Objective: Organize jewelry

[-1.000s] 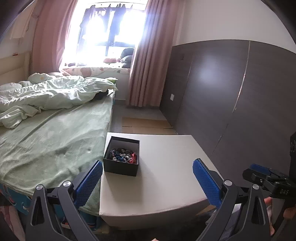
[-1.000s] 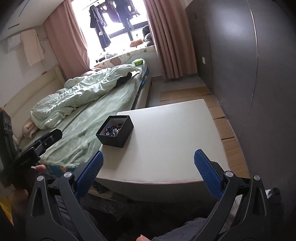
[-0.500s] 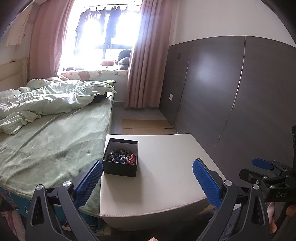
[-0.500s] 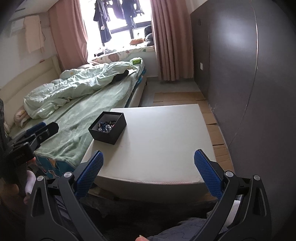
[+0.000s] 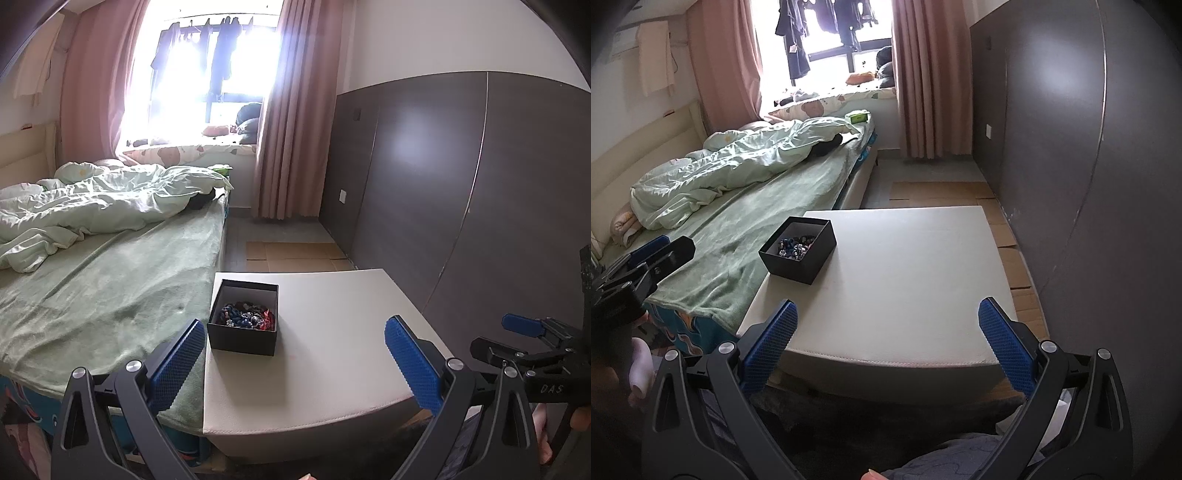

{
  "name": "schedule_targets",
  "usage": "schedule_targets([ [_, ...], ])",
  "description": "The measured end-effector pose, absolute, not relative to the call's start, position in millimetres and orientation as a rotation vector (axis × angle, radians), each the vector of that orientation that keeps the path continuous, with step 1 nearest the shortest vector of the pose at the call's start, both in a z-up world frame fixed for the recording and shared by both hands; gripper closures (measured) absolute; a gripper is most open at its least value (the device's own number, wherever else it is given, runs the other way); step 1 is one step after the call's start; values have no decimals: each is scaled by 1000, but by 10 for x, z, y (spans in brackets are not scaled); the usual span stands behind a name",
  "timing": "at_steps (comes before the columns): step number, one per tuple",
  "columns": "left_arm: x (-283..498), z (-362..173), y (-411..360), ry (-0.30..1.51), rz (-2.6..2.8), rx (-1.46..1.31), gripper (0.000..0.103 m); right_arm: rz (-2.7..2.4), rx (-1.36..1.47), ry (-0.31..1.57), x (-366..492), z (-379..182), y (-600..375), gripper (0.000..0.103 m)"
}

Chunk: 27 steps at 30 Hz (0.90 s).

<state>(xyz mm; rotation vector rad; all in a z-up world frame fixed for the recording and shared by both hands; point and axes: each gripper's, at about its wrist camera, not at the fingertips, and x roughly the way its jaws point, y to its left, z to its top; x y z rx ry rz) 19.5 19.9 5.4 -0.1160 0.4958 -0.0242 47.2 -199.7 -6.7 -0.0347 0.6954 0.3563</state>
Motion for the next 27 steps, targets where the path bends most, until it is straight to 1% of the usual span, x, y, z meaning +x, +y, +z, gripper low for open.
schedule_targets([
  [27,208,17,151,505,-15,-92,8,347,-23,695,461,-55,-2035,5],
])
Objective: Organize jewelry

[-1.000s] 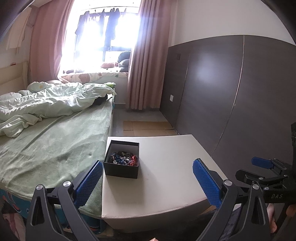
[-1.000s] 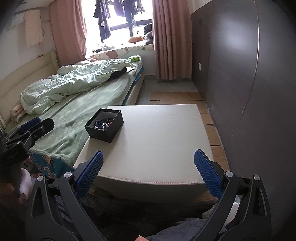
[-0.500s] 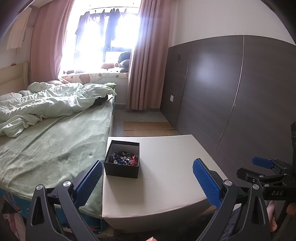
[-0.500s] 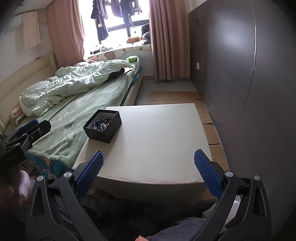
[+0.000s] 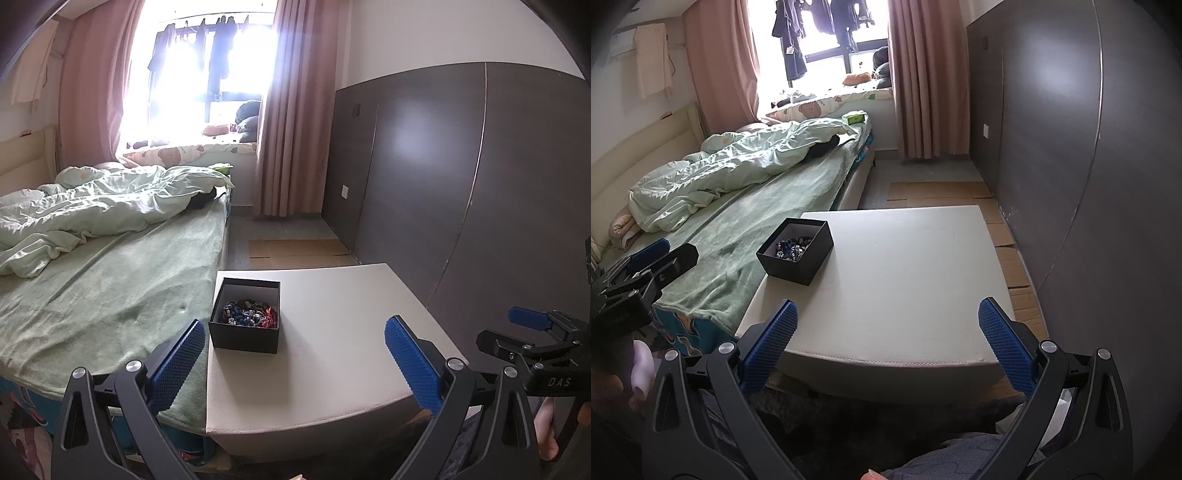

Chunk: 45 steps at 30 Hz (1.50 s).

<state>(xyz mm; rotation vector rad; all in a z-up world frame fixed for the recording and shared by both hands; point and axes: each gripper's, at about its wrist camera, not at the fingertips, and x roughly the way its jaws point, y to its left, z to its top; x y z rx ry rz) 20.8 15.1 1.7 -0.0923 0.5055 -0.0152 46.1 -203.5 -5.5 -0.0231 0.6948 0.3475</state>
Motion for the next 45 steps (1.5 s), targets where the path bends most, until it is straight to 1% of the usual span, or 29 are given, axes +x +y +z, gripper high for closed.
schedule_targets([
  [45,112,71,35,444,-20,-43,8,345,-33,702,476,-86,-2020,5],
])
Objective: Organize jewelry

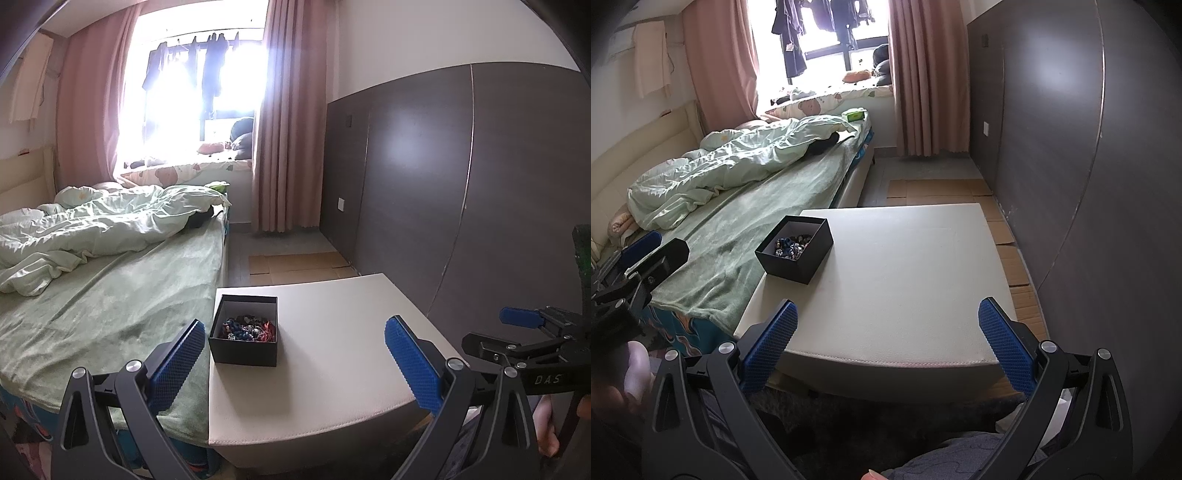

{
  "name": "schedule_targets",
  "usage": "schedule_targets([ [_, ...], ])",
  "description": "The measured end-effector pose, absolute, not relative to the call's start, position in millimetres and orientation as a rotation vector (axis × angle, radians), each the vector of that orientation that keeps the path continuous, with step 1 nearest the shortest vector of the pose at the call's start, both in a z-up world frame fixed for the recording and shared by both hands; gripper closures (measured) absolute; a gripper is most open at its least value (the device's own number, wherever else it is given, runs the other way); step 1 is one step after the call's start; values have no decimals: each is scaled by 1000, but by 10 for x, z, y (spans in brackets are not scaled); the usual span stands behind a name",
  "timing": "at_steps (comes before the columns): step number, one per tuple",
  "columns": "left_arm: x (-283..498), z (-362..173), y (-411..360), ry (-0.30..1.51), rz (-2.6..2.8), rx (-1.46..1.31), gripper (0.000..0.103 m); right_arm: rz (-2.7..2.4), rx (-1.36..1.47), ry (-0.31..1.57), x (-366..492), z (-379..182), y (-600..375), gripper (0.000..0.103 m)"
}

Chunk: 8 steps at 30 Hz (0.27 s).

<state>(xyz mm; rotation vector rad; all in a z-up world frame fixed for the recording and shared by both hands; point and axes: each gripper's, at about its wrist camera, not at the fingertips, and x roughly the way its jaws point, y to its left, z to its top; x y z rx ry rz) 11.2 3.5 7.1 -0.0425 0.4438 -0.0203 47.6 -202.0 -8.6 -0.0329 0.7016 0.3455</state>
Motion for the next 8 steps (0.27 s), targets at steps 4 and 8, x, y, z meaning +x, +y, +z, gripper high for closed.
schedule_targets([
  [4,138,63,43,457,-21,-50,8,346,-36,703,471,-83,-2000,5],
  [8,171,46,59,461,-22,-53,8,341,-42,706,485,-99,-1998,5],
])
